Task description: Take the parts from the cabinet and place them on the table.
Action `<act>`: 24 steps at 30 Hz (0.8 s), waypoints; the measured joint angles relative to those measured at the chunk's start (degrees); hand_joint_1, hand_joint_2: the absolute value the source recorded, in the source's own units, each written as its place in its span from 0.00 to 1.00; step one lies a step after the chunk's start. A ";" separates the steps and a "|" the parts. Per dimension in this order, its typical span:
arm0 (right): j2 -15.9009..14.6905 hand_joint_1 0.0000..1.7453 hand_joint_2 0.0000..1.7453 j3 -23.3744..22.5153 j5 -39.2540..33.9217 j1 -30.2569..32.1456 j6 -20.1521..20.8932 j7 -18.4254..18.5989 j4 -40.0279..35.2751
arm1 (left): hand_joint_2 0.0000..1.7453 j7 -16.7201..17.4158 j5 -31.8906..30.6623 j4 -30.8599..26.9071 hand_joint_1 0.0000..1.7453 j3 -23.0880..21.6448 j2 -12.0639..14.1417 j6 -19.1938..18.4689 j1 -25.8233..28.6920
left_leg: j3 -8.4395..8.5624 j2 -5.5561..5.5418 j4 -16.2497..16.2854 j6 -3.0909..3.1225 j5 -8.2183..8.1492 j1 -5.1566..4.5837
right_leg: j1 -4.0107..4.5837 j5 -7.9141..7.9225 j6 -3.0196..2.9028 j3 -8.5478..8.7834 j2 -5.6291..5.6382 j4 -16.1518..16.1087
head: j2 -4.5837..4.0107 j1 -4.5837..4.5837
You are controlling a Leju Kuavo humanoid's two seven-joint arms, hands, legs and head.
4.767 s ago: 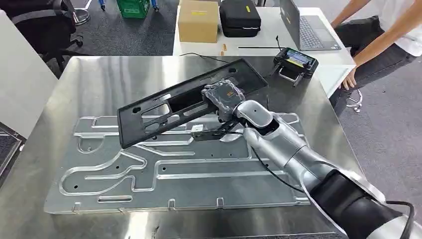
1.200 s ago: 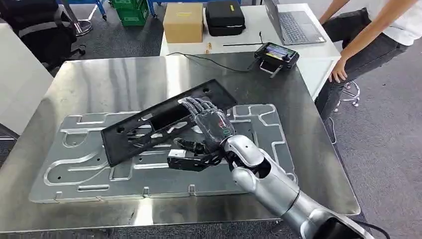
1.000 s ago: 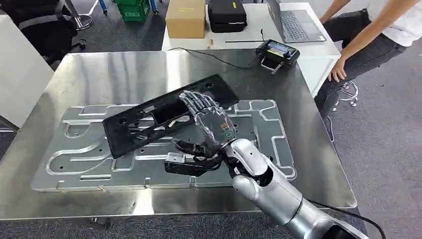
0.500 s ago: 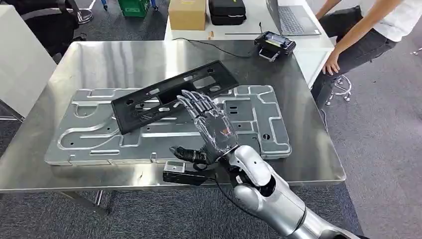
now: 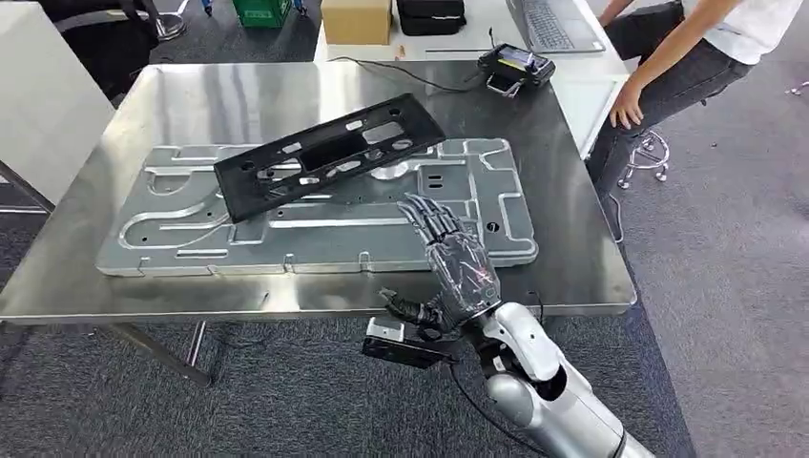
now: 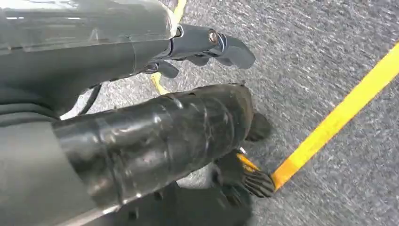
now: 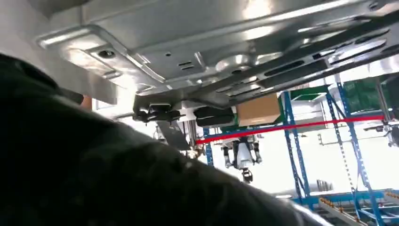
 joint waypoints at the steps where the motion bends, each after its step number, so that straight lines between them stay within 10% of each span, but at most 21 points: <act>1: -0.15 0.00 0.00 -0.35 -0.09 0.21 0.67 0.70 -0.32 | 1.00 0.15 -0.07 -0.02 0.00 0.11 0.00 -0.26 -0.15 | -0.80 -0.22 0.52 0.63 0.14 -0.20 | -0.03 0.59 0.50 0.15 -0.10 -0.40 | 0.00 0.00; 4: -1.31 0.00 0.00 -1.63 -1.33 1.63 2.71 2.40 -1.02 | 1.00 1.31 -0.15 -0.02 0.00 0.65 0.02 -0.81 -0.51 | -1.82 -0.13 -0.27 2.53 1.78 -0.12 | -0.26 1.82 1.80 -0.11 -0.06 -0.89 | 0.00 0.09; 8: -3.83 0.00 0.00 -4.50 -2.76 5.18 4.13 2.45 -1.22 | 1.00 2.03 -0.24 0.00 0.00 1.62 0.24 -0.83 -1.04 | -4.81 0.22 -0.24 4.18 4.47 -0.54 | -0.36 -10.75 2.16 -3.35 0.46 10.56 | 0.00 0.11; 9: -4.17 0.00 0.00 -5.29 -3.24 6.06 4.90 2.45 -1.20 | 1.00 2.16 -0.28 0.06 0.00 1.85 0.33 -0.70 -1.15 | -5.80 0.24 -0.08 4.24 5.17 -0.76 | -0.36 -11.69 2.20 -3.82 0.49 13.88 | 0.00 0.07; 11: -4.63 0.00 0.00 -6.86 -4.04 7.88 7.10 3.03 -0.56 | 1.00 2.32 -0.31 0.31 0.00 2.49 0.57 -0.35 -1.58 | -7.86 0.59 0.46 4.26 6.26 -1.03 | -0.32 -8.55 2.06 -2.13 0.48 15.17 | 0.00 0.07; 13: -4.83 0.00 0.00 -8.28 -4.39 9.29 8.72 4.10 1.04 | 1.00 2.38 -0.31 0.85 0.00 2.97 0.72 0.22 -1.93 | -9.58 0.95 1.19 4.16 6.99 -1.20 | -0.09 -4.79 1.68 3.92 0.12 8.23 | 0.00 0.09; 15: -4.83 0.00 0.00 -9.59 -4.83 10.15 9.68 4.89 3.47 | 1.00 2.43 -0.18 1.40 0.00 3.47 0.72 0.61 -2.23 | -10.21 1.36 1.80 3.63 7.64 -1.52 | 0.86 -7.93 0.82 10.25 -2.60 -1.70 | 0.00 0.15; 19: -4.81 0.00 0.00 -11.21 -6.29 12.12 9.46 4.55 10.44 | 1.00 2.58 -0.13 2.47 0.00 4.46 0.83 1.11 -2.61 | -9.98 2.96 0.87 2.04 9.31 -1.40 | 0.91 -6.20 -0.79 9.19 -1.10 -3.22 | 0.00 0.24; 24: -4.02 0.00 0.00 -12.23 -9.15 12.56 10.34 5.51 18.04 | 1.00 3.04 0.07 3.34 0.00 5.33 1.11 1.20 -3.07 | -12.97 0.55 15.01 0.72 -4.39 -0.58 | 0.47 -2.36 -1.53 5.30 0.90 -3.51 | 0.00 0.13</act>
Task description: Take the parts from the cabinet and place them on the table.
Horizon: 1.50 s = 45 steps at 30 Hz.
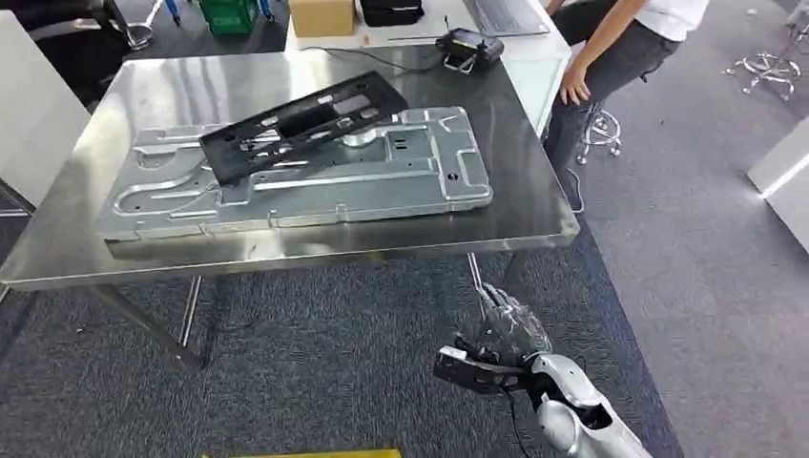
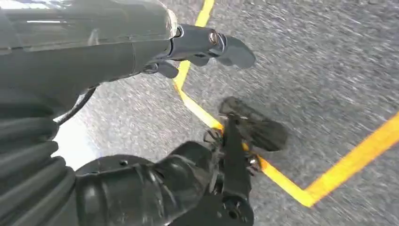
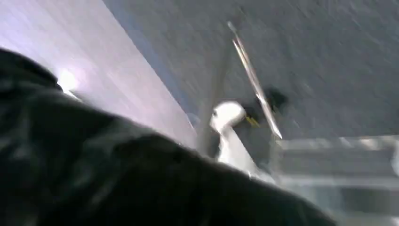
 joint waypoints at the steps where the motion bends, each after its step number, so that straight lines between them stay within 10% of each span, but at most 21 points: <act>1: 0.31 0.00 0.00 -0.53 -1.24 -0.15 -0.24 -0.80 3.16 | 1.00 0.07 0.04 0.18 0.00 0.17 0.04 0.18 -0.14 | 0.17 -0.02 2.14 -0.13 0.41 0.08 | -0.02 0.64 0.13 -0.67 0.37 0.19 | 0.00 -0.02; 4: 1.79 0.00 0.00 -3.21 -6.23 -1.63 -1.20 -5.76 16.81 | 1.00 0.20 0.05 0.77 0.00 0.48 0.13 0.48 -0.47 | 6.93 -0.67 -4.93 -0.18 6.45 0.40 | -0.38 2.29 1.01 -3.66 1.74 1.22 | 0.00 0.00; 6: 2.80 0.00 0.00 -5.68 -7.96 -3.14 -3.03 -8.91 26.48 | 1.00 0.15 -0.02 1.29 0.00 0.50 0.13 0.87 -0.87 | 13.47 -4.56 -15.00 0.11 4.08 0.46 | -0.42 3.18 1.89 -5.34 2.51 2.08 | 0.00 -0.02; 8: 3.54 0.00 0.00 -7.17 -8.47 -4.12 -4.11 -10.83 33.05 | 1.00 0.09 -0.02 1.88 0.00 0.70 0.17 1.14 -0.86 | 12.70 -4.10 -15.56 0.82 4.36 0.24 | -0.47 4.34 2.56 -5.50 3.27 1.93 | 0.00 0.05; 9: 3.76 0.00 0.00 -7.57 -8.71 -4.58 -4.02 -10.69 35.74 | 0.00 0.09 -0.02 2.12 0.00 0.81 0.17 1.16 -1.00 | 12.47 -3.61 -15.17 1.24 4.65 -0.08 | -0.52 5.14 3.04 -5.60 3.93 1.44 | 0.00 0.02; 11: 4.29 0.00 0.00 -8.44 -9.87 -5.03 -1.63 -9.28 41.38 | 0.00 0.07 -0.04 2.60 0.00 0.83 0.13 0.98 -1.38 | 11.64 -1.76 -15.94 2.73 6.22 0.49 | -0.84 5.03 3.53 -6.25 3.98 1.66 | 0.00 0.04; 15: 5.77 0.00 0.00 -10.40 -12.44 -5.29 2.51 -5.87 50.06 | 0.00 0.24 -0.33 3.17 0.00 0.83 0.15 0.88 -1.67 | 8.54 0.59 -15.90 3.88 8.78 -0.03 | -0.93 -7.87 4.19 -10.04 0.45 15.81 | 0.00 0.13; 18: 6.73 0.00 0.00 -12.44 -15.97 -4.29 4.72 -4.18 54.47 | 0.00 0.28 -0.61 3.59 0.00 0.83 0.15 1.07 -2.03 | 5.88 2.47 -15.24 3.61 10.12 -0.25 | -0.97 -4.21 4.41 -7.16 0.07 17.80 | 0.00 0.15; 20: 7.15 0.00 0.00 -14.70 -17.23 -3.92 5.22 -4.07 56.24 | 0.00 0.29 -0.61 3.87 0.00 0.81 0.15 1.07 -2.28 | 4.42 3.70 -14.47 3.18 10.71 -0.38 | -0.80 -2.01 4.01 0.11 -1.55 8.99 | 0.00 0.15; 22: 7.26 0.00 0.00 -16.46 -18.62 -4.19 6.16 -4.11 57.17 | 0.00 0.22 -0.61 4.09 0.00 0.77 0.09 0.90 -2.39 | 3.91 5.28 -13.95 2.60 11.15 -0.58 | 0.30 -5.21 3.16 5.87 -4.35 -0.16 | 0.00 0.11; 25: 7.59 0.00 0.00 -18.76 -19.79 -3.84 7.58 -5.05 58.66 | 0.00 0.22 -0.61 4.42 0.00 0.63 0.09 0.53 -2.96 | 4.04 7.15 -14.50 1.58 12.50 -0.33 | 0.65 -4.02 2.15 4.64 -2.87 -0.28 | 0.00 0.17; 26: 7.65 0.00 0.00 -19.19 -19.85 -3.55 7.91 -5.51 59.16 | 0.00 0.22 -0.61 4.53 0.00 0.53 0.19 0.46 -3.04 | 3.61 6.61 -14.25 1.11 12.14 -0.34 | -0.24 -2.90 1.53 4.24 -2.36 -1.29 | 0.00 0.13; 27: 8.05 0.00 0.00 -19.50 -19.92 -3.56 8.09 -5.79 59.36 | 0.00 0.22 -0.59 4.55 0.00 0.39 0.33 0.44 -3.02 | 3.21 3.63 -13.11 0.65 9.79 -0.08 | -0.13 -2.24 1.27 3.66 -2.06 -1.40 | 0.00 0.13; 30: 8.46 0.00 0.00 -19.83 -18.25 -3.99 5.37 -7.94 59.56 | 0.00 0.13 -0.13 4.92 0.00 0.33 0.31 0.44 -2.73 | 0.91 -0.04 -1.71 0.28 -0.13 0.21 | -0.12 -0.25 0.44 1.05 -0.04 -1.12 | 0.00 0.09; 33: 8.79 0.00 0.00 -19.83 -16.92 -4.06 3.80 -9.38 59.78 | 0.00 -0.15 -0.02 4.92 0.00 0.31 0.31 0.61 -2.84 | 2.94 -0.22 0.76 0.18 2.51 0.28 | -0.23 1.45 0.90 -1.59 1.72 -0.27 | 0.00 0.13; 35: 8.83 0.00 0.00 -19.83 -16.71 -4.08 3.65 -9.51 59.93 | 0.00 -0.22 0.00 4.92 0.00 0.28 0.31 0.64 -2.89 | 9.30 -1.33 -7.86 0.11 6.21 0.56 | -0.54 2.24 1.57 -3.55 3.00 0.88 | 0.00 0.09; 37: 8.85 0.00 0.00 -19.83 -16.62 -4.34 3.47 -9.58 59.97 | 0.00 -0.33 0.00 4.94 0.00 0.26 0.31 0.64 -2.80 | 13.89 -5.31 -15.72 0.18 3.72 0.73 | -0.33 2.87 2.32 -5.07 3.99 2.15 | 0.00 0.15; 41: 8.85 0.00 0.00 -19.83 -16.60 -4.13 3.19 -9.58 60.46 | 0.00 -0.41 0.02 5.14 0.00 0.20 0.13 0.66 -2.85 | 12.43 -2.70 -15.35 2.10 4.78 0.88 | -0.49 4.68 3.57 -5.93 5.68 1.89 | 0.00 0.17; 43: 8.96 0.00 0.00 -19.83 -16.49 -4.09 3.12 -9.60 60.54 | 0.00 -0.50 0.07 5.16 0.00 0.18 0.15 0.75 -2.93 | 11.38 -1.21 -15.33 3.41 5.69 0.56 | -0.39 -0.95 3.80 -7.29 1.38 5.79 | 0.00 0.28; 45: 9.03 0.00 0.00 -19.83 -16.44 -4.48 4.34 -9.56 60.56 | 0.00 -0.52 0.09 5.16 0.00 0.15 0.24 0.92 -2.73 | 10.24 0.47 -15.19 3.82 6.68 0.24 | -0.55 -7.40 4.29 -9.24 0.34 14.07 | 0.00 0.29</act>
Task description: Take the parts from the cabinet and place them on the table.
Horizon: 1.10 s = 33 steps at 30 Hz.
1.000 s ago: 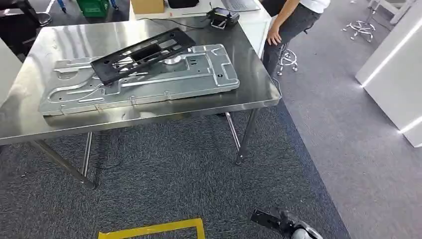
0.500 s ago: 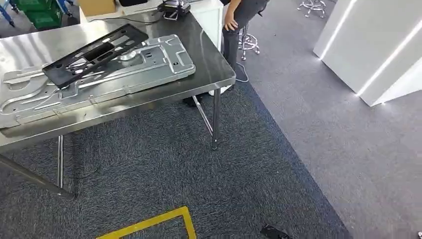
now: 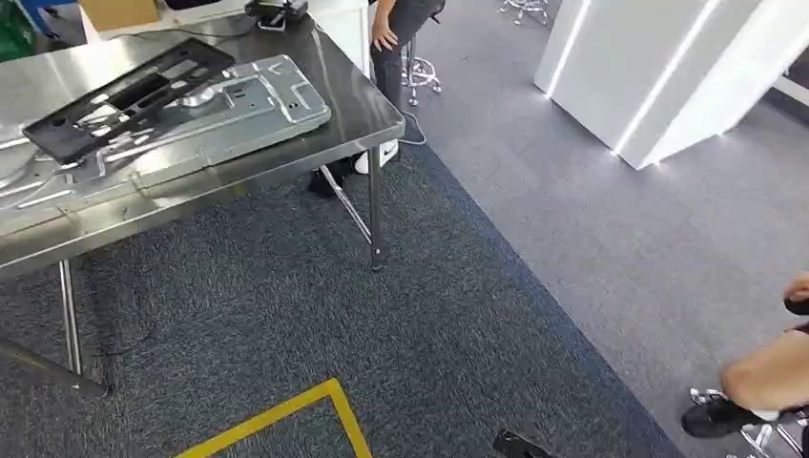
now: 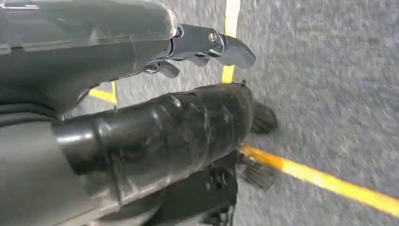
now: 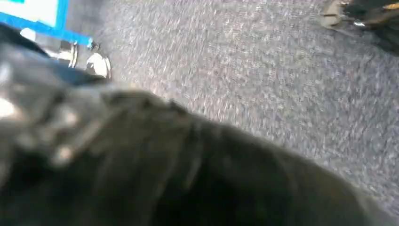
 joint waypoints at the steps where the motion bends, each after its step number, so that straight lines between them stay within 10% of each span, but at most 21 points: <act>1: 0.04 0.00 0.00 0.00 0.00 -0.01 0.55 0.22 0.02 | 0.00 0.00 0.00 0.00 0.00 -0.02 0.00 0.22 0.02 | -0.90 0.92 0.15 0.04 0.57 -0.15 | -0.11 -1.14 0.19 -0.60 -0.19 3.99 | 0.00 0.02; 3: 0.13 0.00 0.00 0.00 0.00 0.09 2.21 1.82 0.13 | 0.00 0.02 0.00 0.00 0.00 -0.22 0.07 0.24 -0.09 | -2.57 2.30 0.64 0.00 1.38 -0.33 | -0.22 1.91 0.23 1.19 -0.26 5.26 | 0.00 0.02; 5: 0.20 0.00 0.00 0.00 0.00 0.21 3.22 2.71 0.28 | 0.00 0.06 -0.02 0.02 0.00 -0.37 0.07 0.26 -0.23 | -3.92 3.40 1.09 -0.18 2.01 -0.57 | -0.09 5.23 -0.38 7.29 -1.04 -2.06 | 0.00 0.02; 7: 0.17 0.00 0.00 0.00 0.00 -0.13 3.55 3.10 0.26 | 0.00 0.15 -0.02 0.04 0.00 -0.55 0.00 0.26 -0.29 | -4.13 4.58 1.25 -0.60 2.49 -0.89 | 1.03 2.88 -1.56 14.62 -5.47 -12.41 | 0.00 0.00; 8: 0.22 0.00 0.00 0.00 -0.09 -0.30 3.76 3.10 0.26 | 0.00 0.15 0.00 0.13 0.00 -0.68 0.02 0.26 -0.31 | -4.10 5.20 1.24 -0.99 2.83 -0.78 | 1.19 2.45 -1.80 15.29 -5.46 -14.39 | 0.00 -0.05; 11: 0.26 0.00 0.00 -0.02 -0.44 -0.08 4.77 3.61 0.42 | 0.00 0.44 0.00 0.17 0.00 -1.05 0.13 0.48 -0.72 | -4.13 6.98 0.70 -2.03 4.16 -0.56 | 1.43 4.14 -2.67 13.87 -3.66 -14.92 | 0.00 0.04; 13: 0.50 0.00 0.00 -0.04 -0.46 -0.01 5.49 3.85 0.55 | 0.00 0.59 0.00 0.26 0.00 -1.44 0.48 0.61 -0.82 | -5.17 1.17 3.37 -3.07 -0.50 -0.45 | 0.82 5.77 -3.43 12.65 -2.74 -15.52 | 0.00 -0.02; 16: 0.92 0.00 0.00 -0.04 -0.46 -0.34 6.02 4.13 0.55 | 0.00 0.90 0.02 0.50 0.00 -1.75 0.57 0.81 -0.73 | -7.61 -0.58 14.98 -3.07 -8.76 -0.44 | 1.08 7.80 -4.12 9.67 -0.65 -14.94 | 0.00 -0.04; 18: 1.09 0.00 0.00 -0.04 -0.52 -0.28 6.08 4.44 0.59 | 0.00 0.96 0.07 0.55 0.00 -1.86 0.70 0.94 -0.97 | -6.50 -0.65 16.68 -2.96 -6.53 -0.43 | 1.09 8.98 -3.94 7.67 0.67 -14.08 | 0.00 -0.04; 20: 1.20 0.00 0.00 -0.04 -0.55 -0.23 6.15 4.68 0.66 | 0.00 1.16 0.31 0.55 0.00 -2.01 0.77 1.09 -1.31 | -1.66 -1.06 10.35 -2.69 -1.98 -0.42 | 0.94 10.01 -3.56 5.34 1.99 -12.91 | 0.00 -0.05; 22: 1.31 0.00 0.00 -0.07 -0.57 -0.35 6.34 4.83 0.66 | 0.00 1.29 0.46 0.55 0.00 -2.30 0.96 1.14 -1.63 | 4.11 -4.73 1.08 -2.03 -3.77 -0.53 | 1.04 10.85 -2.87 3.47 3.09 -11.69 | 0.00 -0.07; 26: 1.33 0.00 0.00 -0.20 -0.59 -0.07 6.63 5.35 0.72 | 0.00 1.68 0.90 0.61 0.00 -2.84 0.96 1.38 -1.97 | 3.46 -3.12 -0.06 -0.65 -2.81 -0.64 | 1.14 13.53 -1.31 2.75 5.39 -12.37 | 0.00 -0.02; 27: 1.29 0.00 0.00 -0.26 -0.63 0.03 6.71 5.46 0.87 | 0.00 1.75 0.90 0.81 0.00 -2.86 0.79 1.40 -2.32 | 2.85 -2.11 -0.43 -0.07 -1.90 -0.20 | 0.70 12.96 -1.38 2.25 4.66 -11.75 | 0.00 -0.09; 29: 1.40 0.00 0.00 -0.31 -0.66 -0.06 6.82 5.60 0.87 | 0.00 1.81 0.92 0.81 0.00 -2.97 0.85 1.44 -2.43 | 1.22 -1.07 -0.44 0.72 -0.53 -0.26 | 0.65 5.96 -1.09 0.66 1.33 -7.22 | 0.00 0.13; 31: 1.44 0.00 0.00 -0.35 -0.70 -0.46 6.80 5.64 0.85 | 0.00 1.81 0.94 0.81 0.00 -3.10 0.94 1.44 -2.35 | -0.21 0.54 -0.41 0.66 0.72 -0.38 | 0.03 -0.05 -0.36 -0.52 0.31 0.53 | 0.00 0.13; 33: 1.73 0.00 0.00 -0.48 -0.72 -0.67 6.82 5.64 0.85 | 0.00 1.83 0.96 0.81 0.00 -3.15 1.01 1.51 -2.43 | -1.90 2.09 -0.15 0.36 1.87 -0.37 | -0.72 1.03 0.43 -0.05 -0.05 5.14 | 0.00 0.13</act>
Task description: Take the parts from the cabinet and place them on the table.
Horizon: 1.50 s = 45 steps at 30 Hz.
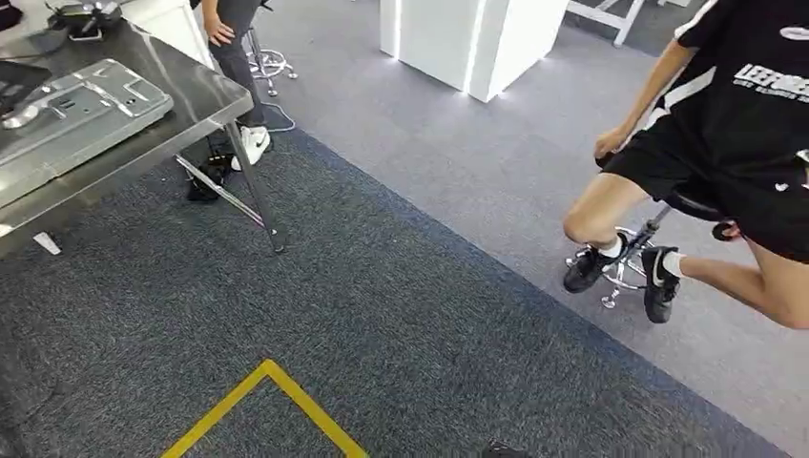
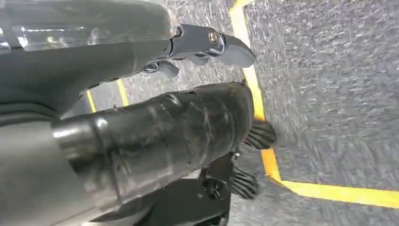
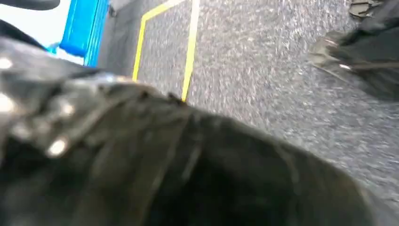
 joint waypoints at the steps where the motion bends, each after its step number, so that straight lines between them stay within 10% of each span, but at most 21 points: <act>1: 0.02 0.00 0.00 0.00 -0.02 0.00 0.00 0.00 0.00 | 0.00 0.00 0.02 0.00 0.00 -0.02 0.00 0.02 -0.12 | -0.88 0.69 0.25 -0.20 0.47 0.04 | -0.39 2.58 0.37 1.63 -0.24 -0.77 | 0.00 0.00; 3: 0.04 0.00 0.00 -0.02 -0.02 -0.08 0.02 0.11 -0.04 | 0.00 0.04 0.04 0.02 0.00 -0.04 0.00 0.02 -0.45 | -2.45 1.73 1.11 -0.88 1.13 0.15 | -0.98 5.45 0.93 8.41 -2.12 -8.42 | 0.00 0.00; 5: 0.15 0.00 0.00 -0.02 -0.04 -0.60 0.02 0.22 -0.26 | 0.00 0.04 0.04 0.02 0.00 -0.04 0.15 0.04 -0.60 | -2.96 2.79 1.82 -1.63 1.51 0.04 | -0.11 1.90 0.40 14.88 -4.62 -18.02 | 0.00 -0.04; 8: 0.20 0.00 0.00 -0.11 -0.09 -0.61 0.09 0.37 -0.26 | 0.00 0.11 0.11 0.04 0.00 -0.20 0.09 0.15 -1.09 | -3.09 4.65 1.43 -3.10 2.92 0.48 | 0.67 2.36 -1.39 13.30 -3.37 -18.54 | 0.00 -0.02; 10: 0.17 0.00 0.00 -0.15 -0.09 -0.32 0.31 0.63 -0.20 | 0.00 0.35 0.48 0.15 0.00 -0.41 0.07 0.48 -1.06 | -3.89 1.39 3.05 -3.87 0.24 0.93 | 0.40 3.84 -2.80 12.33 -2.74 -19.16 | 0.00 -0.04; 13: 0.17 0.00 0.00 -0.15 -0.11 -0.72 0.79 0.94 -0.22 | 0.00 0.85 0.85 0.28 0.00 -0.46 0.04 0.96 -0.86 | -6.80 -2.56 14.23 -3.51 -9.50 0.85 | 1.18 5.96 -4.12 9.64 -0.85 -18.98 | 0.00 -0.04; 14: 0.17 0.00 0.00 -0.15 -0.11 -0.71 0.83 0.94 -0.22 | 0.00 0.92 0.87 0.31 0.00 -0.46 0.11 1.01 -0.89 | -7.26 -2.74 17.70 -3.25 -10.54 0.71 | 1.51 6.72 -4.24 8.60 -0.04 -18.86 | 0.00 -0.02; 16: 0.17 0.00 0.00 -0.15 -0.11 -0.58 0.90 0.96 -0.22 | 0.00 0.98 0.87 0.31 0.00 -0.50 0.13 1.01 -0.96 | -5.02 -2.86 17.09 -2.54 -7.67 0.30 | 1.87 8.00 -4.24 6.96 1.36 -18.38 | 0.00 -0.02; 18: 0.17 0.00 0.00 -0.15 -0.11 -0.53 0.92 1.03 -0.22 | 0.00 0.98 0.92 0.31 0.00 -0.52 0.15 1.01 -1.09 | 1.26 -3.97 8.45 -1.48 -3.73 -0.25 | 2.05 9.01 -4.11 5.21 2.80 -17.68 | 0.00 -0.02; 20: 0.61 0.00 0.00 -0.15 -0.15 -0.70 0.92 1.03 -0.28 | 0.00 1.01 1.09 0.28 0.00 -0.57 0.52 1.03 -1.46 | 6.48 -6.89 -0.05 -0.31 -5.51 -0.60 | 2.11 9.93 -3.62 4.01 3.84 -17.03 | 0.00 -0.04; 24: 0.59 0.00 0.00 -0.18 -0.33 -0.22 1.09 1.05 -0.22 | 0.00 1.16 1.36 0.33 0.00 -0.77 0.48 1.33 -2.02 | 5.52 -5.03 -1.71 0.10 -3.13 -0.48 | 1.91 12.74 -1.91 3.80 5.87 -18.48 | 0.00 0.02; 26: 0.59 0.00 0.00 -0.20 -0.35 -0.28 1.20 1.20 -0.20 | 0.00 1.18 1.75 0.35 0.00 -0.94 0.39 1.62 -2.22 | 4.49 -3.55 -2.40 0.69 -1.34 -0.48 | 1.65 6.91 -1.90 2.29 1.91 -14.94 | 0.00 0.04; 28: 0.57 0.00 0.00 -0.22 -0.35 -0.67 1.25 1.35 -0.24 | 0.00 1.33 1.90 0.35 0.00 -1.01 0.42 1.66 -2.09 | 3.01 -1.93 -2.20 0.63 -0.11 -0.64 | 1.09 0.65 -1.18 0.14 0.46 -6.84 | 0.00 0.00; 30: 0.59 0.00 0.00 -0.22 -0.35 -0.77 1.27 1.40 -0.24 | 0.00 1.51 2.03 0.37 0.00 -1.05 0.44 1.71 -2.21 | 1.13 -0.33 -1.89 0.34 1.01 -0.62 | 0.21 0.36 -0.31 -0.37 0.05 -1.05 | 0.00 0.00; 33: 0.59 0.00 0.00 -0.22 -0.35 -0.75 1.38 1.55 -0.26 | 0.00 1.77 2.36 0.37 0.00 -1.16 0.46 1.88 -2.53 | -1.90 1.61 -0.51 -0.62 2.17 -0.19 | -1.06 5.64 0.97 6.95 -1.27 -8.45 | 0.00 0.00; 35: 0.61 0.00 0.00 -0.24 -0.35 -1.26 1.31 1.64 -0.57 | 0.00 1.92 2.51 0.35 0.00 -1.20 0.81 1.95 -2.74 | -3.31 2.52 0.86 -1.43 2.47 -0.22 | -0.71 2.67 1.37 13.81 -4.32 -17.77 | 0.00 0.00; 39: 0.48 0.00 0.00 -0.52 -0.42 -1.05 1.57 1.73 -0.61 | 0.00 2.01 2.75 0.39 0.00 -1.51 0.46 1.97 -3.08 | -3.57 4.68 0.98 -3.53 3.93 0.51 | 0.39 3.88 -2.04 11.70 -2.27 -18.55 | 0.00 0.02; 40: 0.46 0.00 0.00 -0.68 -0.44 -0.99 1.64 1.75 -0.61 | 0.00 2.01 2.89 0.46 0.00 -1.51 0.46 1.97 -3.04 | -3.93 2.89 1.85 -3.96 2.73 0.91 | 0.32 4.67 -2.75 11.25 -2.06 -18.77 | -0.02 0.00; 43: 0.46 0.00 0.00 -0.96 -0.44 -1.37 1.95 1.86 -0.63 | 0.00 2.05 2.93 0.52 0.00 -1.51 0.42 2.16 -2.75 | -7.00 -2.36 12.24 -3.69 -8.09 0.77 | 0.93 6.94 -4.13 8.55 -0.41 -18.78 | -0.02 -0.02; 45: 0.46 0.00 0.00 -0.96 -0.44 -1.29 2.01 1.86 -0.63 | 0.00 2.03 3.04 0.52 0.00 -1.53 0.46 2.19 -2.73 | -7.64 -2.82 18.35 -3.10 -9.99 0.50 | 1.53 8.40 -4.32 6.86 0.90 -18.65 | 0.00 -0.02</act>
